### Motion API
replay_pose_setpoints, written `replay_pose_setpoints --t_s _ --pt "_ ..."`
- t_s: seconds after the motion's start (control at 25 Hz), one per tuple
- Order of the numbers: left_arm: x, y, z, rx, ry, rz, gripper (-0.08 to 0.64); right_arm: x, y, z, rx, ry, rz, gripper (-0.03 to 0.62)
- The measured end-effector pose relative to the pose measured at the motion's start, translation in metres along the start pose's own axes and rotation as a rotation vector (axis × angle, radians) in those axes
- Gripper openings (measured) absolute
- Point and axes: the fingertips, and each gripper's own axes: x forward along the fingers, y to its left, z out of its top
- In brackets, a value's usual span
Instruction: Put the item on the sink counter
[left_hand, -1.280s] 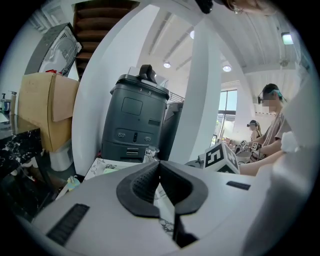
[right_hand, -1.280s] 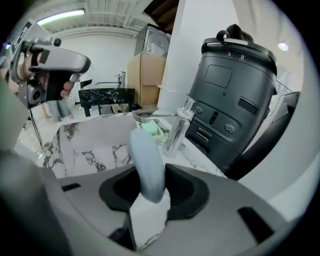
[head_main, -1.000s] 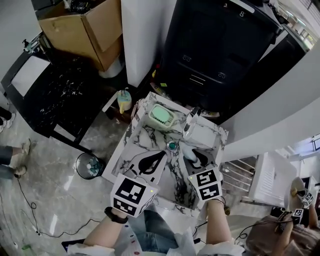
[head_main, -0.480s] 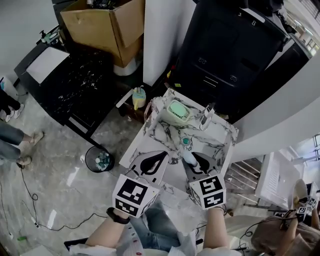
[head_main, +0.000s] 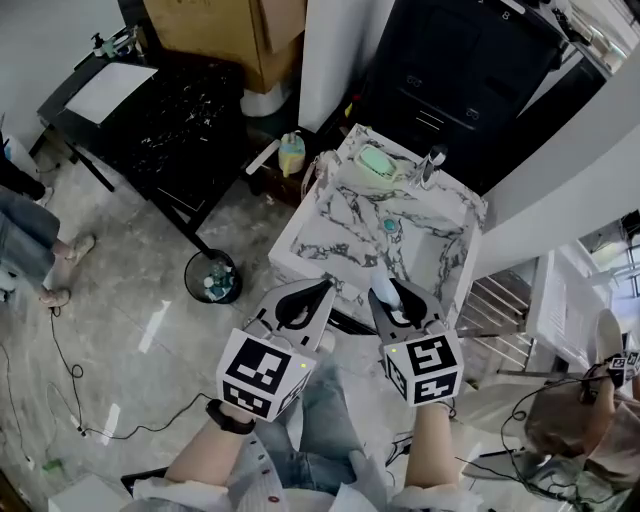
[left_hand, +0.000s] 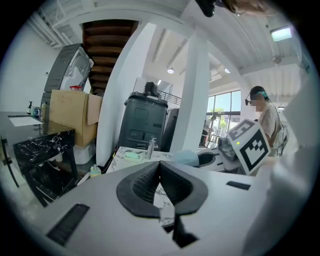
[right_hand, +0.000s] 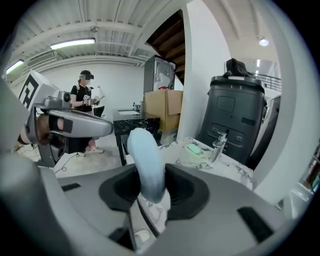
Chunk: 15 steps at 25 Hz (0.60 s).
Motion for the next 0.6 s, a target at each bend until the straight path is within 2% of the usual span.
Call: replay_pose_setpoints --t_s 0.28,0.6 --pt "-0.049 -0.019 -0.028 -0.012 0.004 -0.014 0.014 -0.038 0.044 -0.026 0.025 0.005 -0.024 0.135" --pt "-0.063 -0.032 -0.048 -0.038 0.020 -0.022 0.015 -0.054 0.062 -0.056 0.062 0.034 -0.046 0.135"
